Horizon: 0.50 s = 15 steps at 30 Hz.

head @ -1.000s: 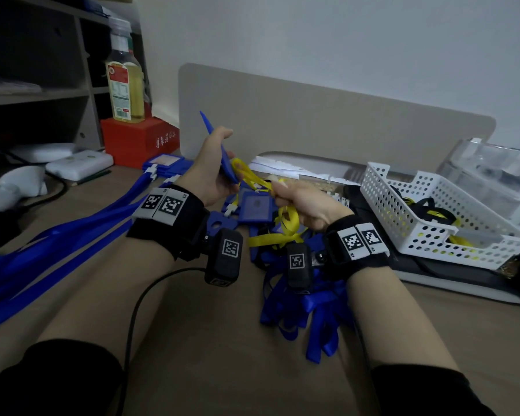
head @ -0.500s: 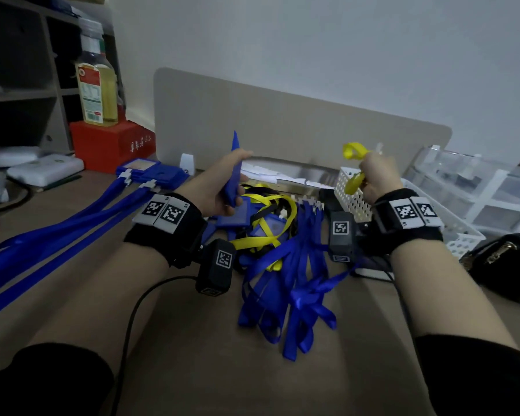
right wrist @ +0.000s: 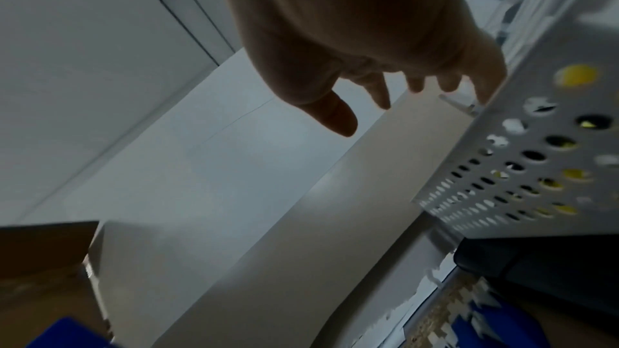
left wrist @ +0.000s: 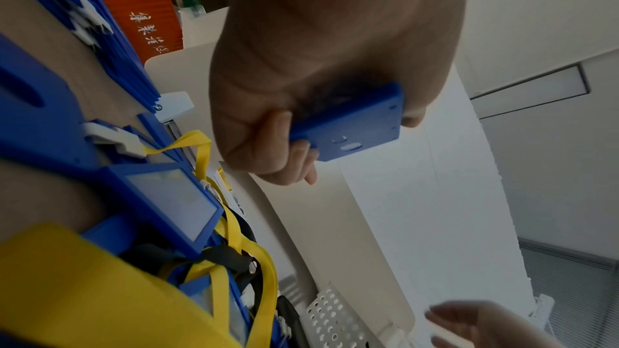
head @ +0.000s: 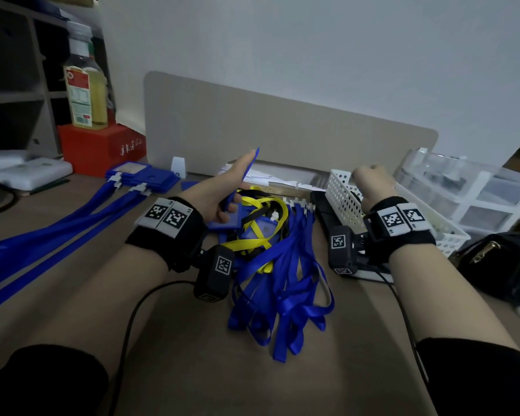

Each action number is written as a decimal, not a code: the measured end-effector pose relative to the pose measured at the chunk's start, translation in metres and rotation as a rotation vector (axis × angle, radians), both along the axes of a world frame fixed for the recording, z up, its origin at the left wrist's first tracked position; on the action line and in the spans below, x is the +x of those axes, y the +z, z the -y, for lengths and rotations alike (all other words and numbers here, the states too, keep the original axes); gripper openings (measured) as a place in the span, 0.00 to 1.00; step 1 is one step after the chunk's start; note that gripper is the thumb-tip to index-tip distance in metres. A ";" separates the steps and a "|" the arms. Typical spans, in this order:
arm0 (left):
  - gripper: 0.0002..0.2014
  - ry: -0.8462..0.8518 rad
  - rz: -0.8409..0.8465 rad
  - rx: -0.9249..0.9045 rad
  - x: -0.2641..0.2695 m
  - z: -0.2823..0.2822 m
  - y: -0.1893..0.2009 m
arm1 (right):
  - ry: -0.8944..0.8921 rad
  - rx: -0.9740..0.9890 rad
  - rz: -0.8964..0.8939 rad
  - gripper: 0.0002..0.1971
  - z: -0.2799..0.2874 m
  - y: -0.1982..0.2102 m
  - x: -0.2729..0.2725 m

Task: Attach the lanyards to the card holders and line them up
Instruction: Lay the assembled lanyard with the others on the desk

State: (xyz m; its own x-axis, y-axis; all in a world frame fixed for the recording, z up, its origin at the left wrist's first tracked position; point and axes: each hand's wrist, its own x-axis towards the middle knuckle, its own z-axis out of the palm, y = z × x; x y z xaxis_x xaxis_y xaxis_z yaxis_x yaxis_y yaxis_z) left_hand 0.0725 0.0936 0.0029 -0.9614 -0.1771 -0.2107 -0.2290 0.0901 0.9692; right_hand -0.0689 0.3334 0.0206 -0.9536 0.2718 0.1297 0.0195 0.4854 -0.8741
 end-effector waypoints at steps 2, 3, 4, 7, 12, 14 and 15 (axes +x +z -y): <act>0.41 -0.012 0.013 -0.009 -0.004 -0.001 0.000 | 0.016 0.083 -0.016 0.28 0.015 -0.001 0.003; 0.40 -0.017 0.021 -0.015 -0.007 -0.001 -0.001 | 0.040 0.118 -0.007 0.26 0.024 -0.004 0.000; 0.39 -0.022 0.028 -0.022 -0.010 -0.001 0.000 | 0.072 0.145 0.020 0.24 0.032 -0.005 0.000; 0.34 -0.018 0.042 -0.010 -0.022 0.001 -0.003 | 0.191 0.091 0.066 0.19 0.054 -0.014 -0.014; 0.24 0.002 0.071 0.024 -0.043 0.010 -0.007 | 0.225 0.134 0.154 0.06 0.063 -0.031 -0.047; 0.22 0.000 0.078 0.021 -0.051 0.012 -0.009 | 0.221 0.186 0.164 0.06 0.063 -0.037 -0.052; 0.21 0.000 0.080 0.020 -0.054 0.013 -0.010 | 0.214 0.216 0.191 0.12 0.062 -0.042 -0.058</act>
